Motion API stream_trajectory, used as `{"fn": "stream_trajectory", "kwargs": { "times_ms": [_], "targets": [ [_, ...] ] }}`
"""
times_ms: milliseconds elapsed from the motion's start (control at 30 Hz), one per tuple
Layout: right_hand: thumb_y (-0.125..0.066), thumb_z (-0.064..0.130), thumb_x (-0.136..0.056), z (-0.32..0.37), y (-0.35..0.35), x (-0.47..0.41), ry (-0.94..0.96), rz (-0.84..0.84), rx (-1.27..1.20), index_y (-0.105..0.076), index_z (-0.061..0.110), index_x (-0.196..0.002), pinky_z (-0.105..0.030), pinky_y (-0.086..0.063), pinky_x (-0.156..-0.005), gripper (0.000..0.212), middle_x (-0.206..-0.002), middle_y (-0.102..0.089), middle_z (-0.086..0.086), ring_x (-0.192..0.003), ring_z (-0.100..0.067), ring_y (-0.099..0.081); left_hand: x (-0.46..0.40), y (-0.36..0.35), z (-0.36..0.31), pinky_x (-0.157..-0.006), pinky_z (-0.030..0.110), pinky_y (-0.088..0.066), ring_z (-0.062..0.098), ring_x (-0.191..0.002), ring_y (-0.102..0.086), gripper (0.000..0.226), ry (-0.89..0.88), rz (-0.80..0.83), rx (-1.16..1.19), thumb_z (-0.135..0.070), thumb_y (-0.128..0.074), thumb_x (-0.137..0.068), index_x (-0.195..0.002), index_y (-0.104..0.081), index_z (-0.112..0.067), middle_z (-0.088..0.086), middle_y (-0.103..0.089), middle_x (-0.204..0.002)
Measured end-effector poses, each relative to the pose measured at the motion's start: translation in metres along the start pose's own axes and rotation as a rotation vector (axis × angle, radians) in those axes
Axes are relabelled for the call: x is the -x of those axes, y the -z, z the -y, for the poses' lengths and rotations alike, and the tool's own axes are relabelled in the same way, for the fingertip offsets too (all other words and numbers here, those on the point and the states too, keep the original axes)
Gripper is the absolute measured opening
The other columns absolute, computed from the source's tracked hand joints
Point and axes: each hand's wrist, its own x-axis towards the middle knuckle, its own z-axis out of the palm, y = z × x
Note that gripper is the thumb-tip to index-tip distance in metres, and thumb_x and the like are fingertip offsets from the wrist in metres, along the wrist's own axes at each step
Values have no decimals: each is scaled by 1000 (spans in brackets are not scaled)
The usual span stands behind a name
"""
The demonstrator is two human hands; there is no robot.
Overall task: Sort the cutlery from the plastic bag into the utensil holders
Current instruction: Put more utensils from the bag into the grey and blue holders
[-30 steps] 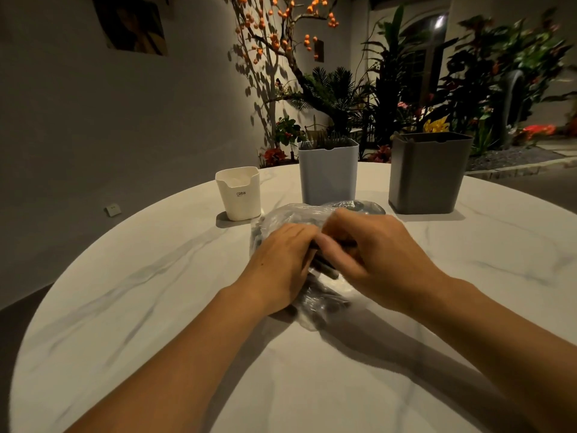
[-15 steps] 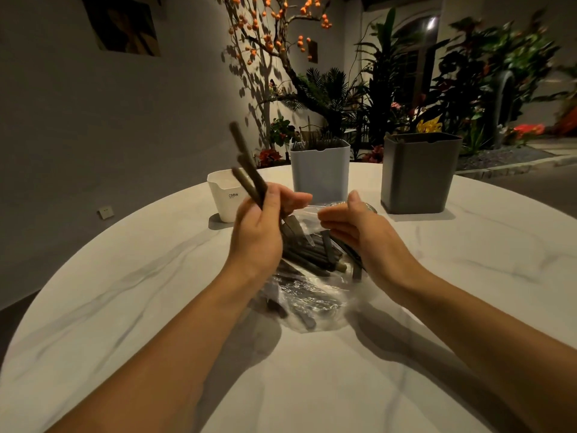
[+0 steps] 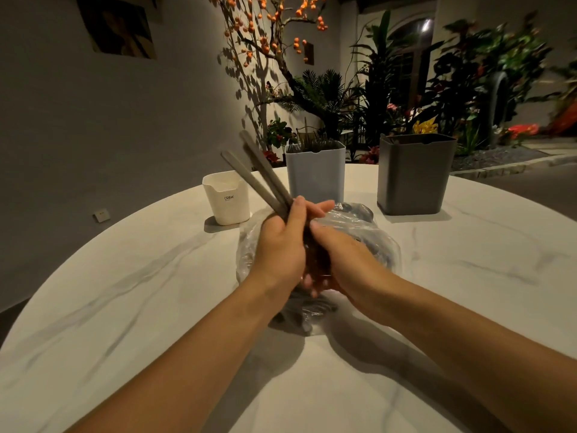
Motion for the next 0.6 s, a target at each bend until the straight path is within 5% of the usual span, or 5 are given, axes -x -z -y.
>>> {"fn": "stream_trajectory", "kwargs": {
  "times_ms": [100,267,400,467,600],
  "targets": [
    [-41,34,-106,1,7,1,84,-2,110,-63,8,-102,-24,-41,-51,35,-67,-55,-10,-61,-17,-52,-1,1,0,-74,13,-55,0,-98,-70,43,-15,1,-40,-35,-38,-107,-89,-72,-17,-11,-76,-104],
    [-42,26,-106,12,17,-2,145,-89,224,-65,14,-93,-12,-38,-51,29,-55,-56,15,-52,0,-53,-1,8,5,-70,30,-57,14,-79,-69,36,-23,-91,-234,-46,-41,-104,-96,-64,-19,1,-70,-82],
    [-45,32,-105,7,26,-8,103,-192,394,-68,14,-91,-28,-41,-58,32,-66,-56,3,-60,-10,-49,0,14,14,-64,27,-55,11,-74,-57,3,-516,-286,-702,-23,-47,-101,-101,-44,-22,-9,-54,-83],
    [-47,31,-104,8,26,-7,100,-201,403,-68,11,-92,-30,-42,-58,32,-67,-57,-1,-60,-12,-49,-2,15,17,-73,22,-48,15,-85,-49,31,-757,-311,-991,-13,-58,-84,-110,-43,-20,-4,-52,-95],
    [-48,33,-103,10,30,-8,92,-189,414,-72,13,-95,-34,-48,-67,32,-83,-68,-14,-72,-20,-57,-11,22,20,-117,45,-24,32,-127,-40,56,-892,-148,-1434,-7,-68,-76,-130,-52,-9,15,-54,-131]
  ]
}}
